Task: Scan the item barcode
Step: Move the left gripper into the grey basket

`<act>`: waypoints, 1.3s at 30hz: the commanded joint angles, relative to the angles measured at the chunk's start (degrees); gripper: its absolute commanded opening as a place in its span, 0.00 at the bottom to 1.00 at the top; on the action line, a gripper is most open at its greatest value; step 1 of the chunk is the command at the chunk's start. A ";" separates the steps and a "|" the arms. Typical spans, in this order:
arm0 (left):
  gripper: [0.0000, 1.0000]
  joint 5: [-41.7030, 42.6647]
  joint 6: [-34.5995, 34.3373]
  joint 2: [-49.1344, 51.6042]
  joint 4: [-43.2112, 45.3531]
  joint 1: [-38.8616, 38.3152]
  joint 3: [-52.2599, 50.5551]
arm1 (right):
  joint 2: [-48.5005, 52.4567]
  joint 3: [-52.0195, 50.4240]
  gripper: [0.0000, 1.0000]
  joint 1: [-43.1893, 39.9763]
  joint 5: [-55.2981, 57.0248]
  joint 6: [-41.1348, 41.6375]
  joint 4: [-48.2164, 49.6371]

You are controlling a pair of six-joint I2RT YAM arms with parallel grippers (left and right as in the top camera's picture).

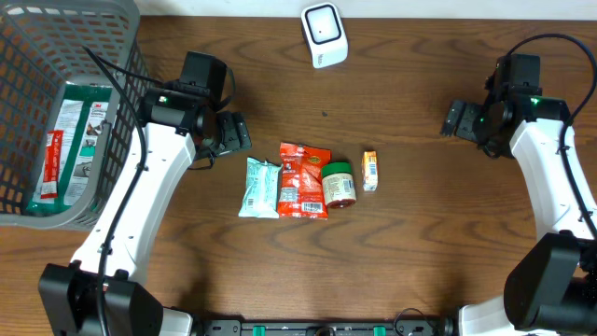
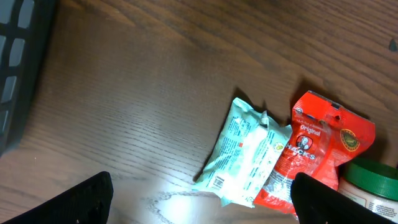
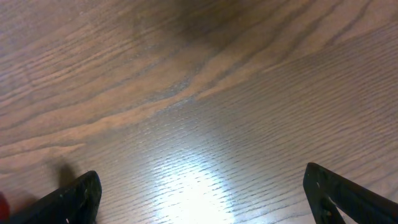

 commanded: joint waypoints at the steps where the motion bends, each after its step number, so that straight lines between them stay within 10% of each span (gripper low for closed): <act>1: 0.91 -0.35 0.96 0.11 -0.20 0.17 -0.50 | -0.55 0.81 0.99 -0.24 0.20 -0.74 -0.09; 14: 0.92 5.46 1.62 -0.02 8.26 0.07 -0.46 | -0.55 0.81 0.99 -0.31 0.20 -0.74 -0.07; 18: 0.69 8.55 2.40 -0.35 7.50 0.09 2.32 | -0.55 0.81 0.99 -0.31 0.20 -0.74 -0.07; 25: 0.57 8.26 5.44 -0.42 -5.33 2.32 25.68 | -0.55 0.81 0.99 -0.24 0.20 -0.74 -0.07; 31: 0.58 2.91 7.48 -0.46 -9.55 11.65 43.45 | -0.55 0.81 0.99 -0.24 0.20 -0.74 -0.07; 39: 0.85 -9.14 7.43 0.70 -9.68 28.04 44.26 | -0.55 0.81 0.99 -0.26 0.20 -0.74 -0.07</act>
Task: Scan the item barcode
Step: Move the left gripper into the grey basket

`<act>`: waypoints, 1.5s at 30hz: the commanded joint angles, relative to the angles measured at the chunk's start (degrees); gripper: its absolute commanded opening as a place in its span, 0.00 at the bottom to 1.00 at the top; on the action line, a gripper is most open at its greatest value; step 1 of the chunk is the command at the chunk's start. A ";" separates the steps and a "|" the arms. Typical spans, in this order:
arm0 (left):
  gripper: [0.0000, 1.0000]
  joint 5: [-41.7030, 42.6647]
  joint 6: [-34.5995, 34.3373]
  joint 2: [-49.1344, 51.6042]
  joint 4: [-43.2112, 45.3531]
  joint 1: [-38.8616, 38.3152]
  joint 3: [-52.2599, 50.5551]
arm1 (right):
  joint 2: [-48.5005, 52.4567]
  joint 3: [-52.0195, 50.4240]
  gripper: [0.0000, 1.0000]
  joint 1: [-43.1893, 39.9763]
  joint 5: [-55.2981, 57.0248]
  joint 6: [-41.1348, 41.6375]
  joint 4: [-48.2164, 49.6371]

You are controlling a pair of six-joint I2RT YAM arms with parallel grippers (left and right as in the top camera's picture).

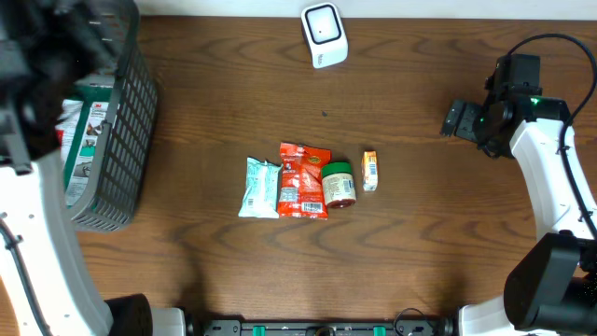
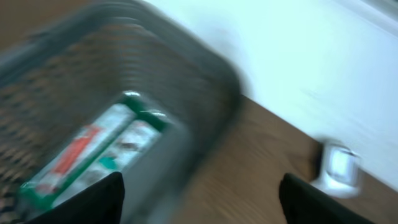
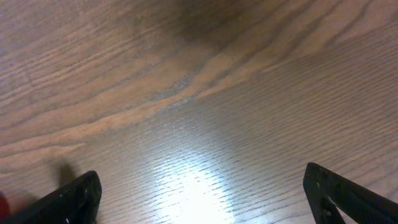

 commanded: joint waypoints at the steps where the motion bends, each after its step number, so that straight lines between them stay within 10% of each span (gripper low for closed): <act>1: 0.92 -6.67 0.72 2.38 -0.96 6.62 -0.98 | -0.55 0.81 0.99 -0.24 0.22 -0.74 -0.04; 19: 0.91 -6.69 21.44 28.41 -2.05 19.47 -4.31 | -0.55 0.81 0.99 -0.24 0.22 -0.74 -0.04; 24: 0.73 -6.69 23.93 33.57 -2.16 19.54 -4.31 | -0.55 0.81 0.99 -0.22 0.22 -0.74 -0.04; 45: 0.73 -6.69 24.24 42.86 -1.03 24.41 -5.29 | -0.55 0.81 0.99 -0.13 0.22 -0.74 -0.02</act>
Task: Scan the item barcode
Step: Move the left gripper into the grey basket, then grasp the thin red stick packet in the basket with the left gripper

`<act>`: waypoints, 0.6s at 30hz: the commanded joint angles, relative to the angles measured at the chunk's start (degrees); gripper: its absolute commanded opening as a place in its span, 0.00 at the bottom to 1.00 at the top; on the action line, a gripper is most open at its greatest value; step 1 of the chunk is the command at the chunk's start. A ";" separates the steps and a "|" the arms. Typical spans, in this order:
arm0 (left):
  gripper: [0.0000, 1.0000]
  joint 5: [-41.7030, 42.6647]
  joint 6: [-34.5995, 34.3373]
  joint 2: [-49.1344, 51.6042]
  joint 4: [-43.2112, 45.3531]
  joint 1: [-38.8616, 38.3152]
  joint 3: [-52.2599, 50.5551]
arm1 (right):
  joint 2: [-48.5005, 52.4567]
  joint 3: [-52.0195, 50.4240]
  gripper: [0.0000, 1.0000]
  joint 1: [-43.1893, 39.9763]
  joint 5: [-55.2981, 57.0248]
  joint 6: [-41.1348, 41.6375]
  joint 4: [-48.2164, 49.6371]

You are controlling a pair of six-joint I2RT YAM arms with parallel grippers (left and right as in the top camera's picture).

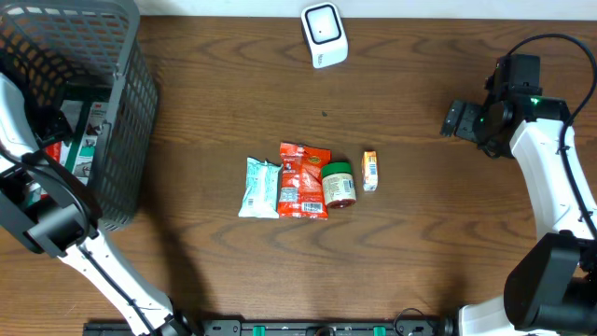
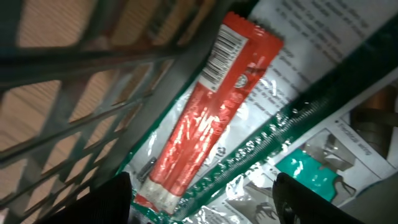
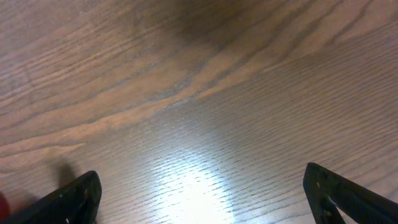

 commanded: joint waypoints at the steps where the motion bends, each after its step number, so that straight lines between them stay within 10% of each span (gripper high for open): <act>1: 0.73 -0.44 0.85 0.28 0.92 1.05 -1.25 | -0.55 0.81 0.99 -0.13 0.22 -0.74 -0.02; 18: 0.73 3.17 0.90 0.28 13.25 1.44 -17.42 | -0.55 0.81 0.99 -0.13 0.22 -0.74 -0.04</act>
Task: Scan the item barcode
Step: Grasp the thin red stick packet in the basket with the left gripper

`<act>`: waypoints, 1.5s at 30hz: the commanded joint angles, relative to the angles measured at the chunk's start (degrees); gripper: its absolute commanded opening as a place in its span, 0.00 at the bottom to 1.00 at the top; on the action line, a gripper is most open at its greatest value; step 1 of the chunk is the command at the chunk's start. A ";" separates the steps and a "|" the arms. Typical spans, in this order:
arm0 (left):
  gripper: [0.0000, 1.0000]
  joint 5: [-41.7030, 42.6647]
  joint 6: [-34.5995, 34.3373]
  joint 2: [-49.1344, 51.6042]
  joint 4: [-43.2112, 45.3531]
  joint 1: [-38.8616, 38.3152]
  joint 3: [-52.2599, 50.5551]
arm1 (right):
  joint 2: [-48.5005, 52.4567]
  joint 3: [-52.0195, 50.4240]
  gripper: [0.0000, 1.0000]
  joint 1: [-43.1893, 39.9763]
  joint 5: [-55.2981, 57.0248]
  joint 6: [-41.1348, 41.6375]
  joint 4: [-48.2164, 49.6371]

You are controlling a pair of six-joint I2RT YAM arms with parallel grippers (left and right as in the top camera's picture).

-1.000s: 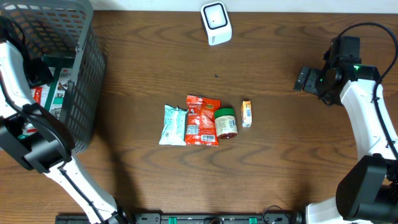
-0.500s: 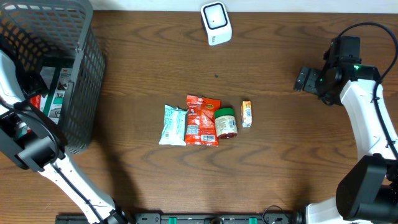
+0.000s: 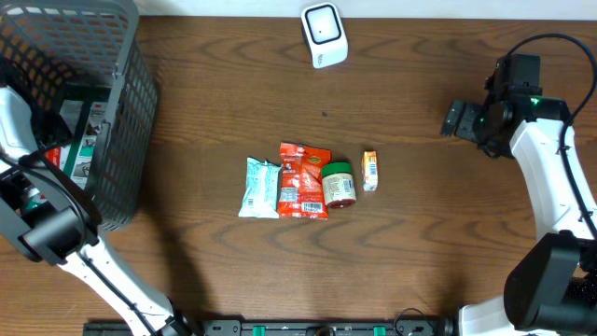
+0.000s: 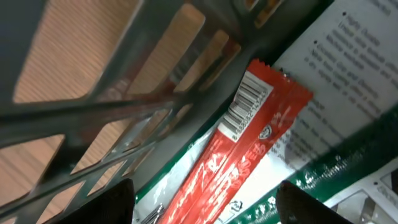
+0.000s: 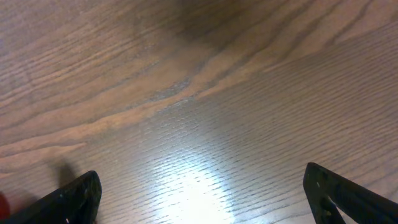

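My left gripper (image 4: 208, 208) is down inside the grey basket (image 3: 93, 19), open, its dark fingers either side of a red sachet (image 4: 249, 146). The sachet's barcode (image 4: 246, 103) faces up, and it lies on a green and white package (image 4: 348, 74). A white scanner (image 3: 324, 34) stands at the table's far edge. My right gripper (image 5: 202, 199) is open over bare wood at the right, also seen from overhead as right gripper (image 3: 457, 119).
Mid-table lie a mint packet (image 3: 258, 187), a red packet (image 3: 303, 180), a green-lidded jar (image 3: 338, 182) and a small orange box (image 3: 370, 171). The basket's mesh wall (image 4: 93, 106) stands close on the left gripper's left.
My left gripper has shifted a little inside the basket; the red sachet now sits lower and larger in its view, with more mesh wall showing. It is still open. The right arm is unchanged.
My left gripper was open over the table beside the mint packet. Then the left arm was raised at the basket, its view blurred. Then the gripper was inside the basket over the red sachet, and now closer to it. The right arm stayed still.
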 commanded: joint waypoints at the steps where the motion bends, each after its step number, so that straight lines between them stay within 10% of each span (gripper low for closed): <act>1: 0.73 6.43 0.61 4.07 -1.49 0.85 -5.29 | -0.55 0.79 0.99 -0.13 0.22 -0.74 -0.02; 45: 0.70 5.35 2.51 -6.23 4.61 0.74 -14.29 | -0.55 0.81 0.99 -0.13 0.22 -0.74 -0.02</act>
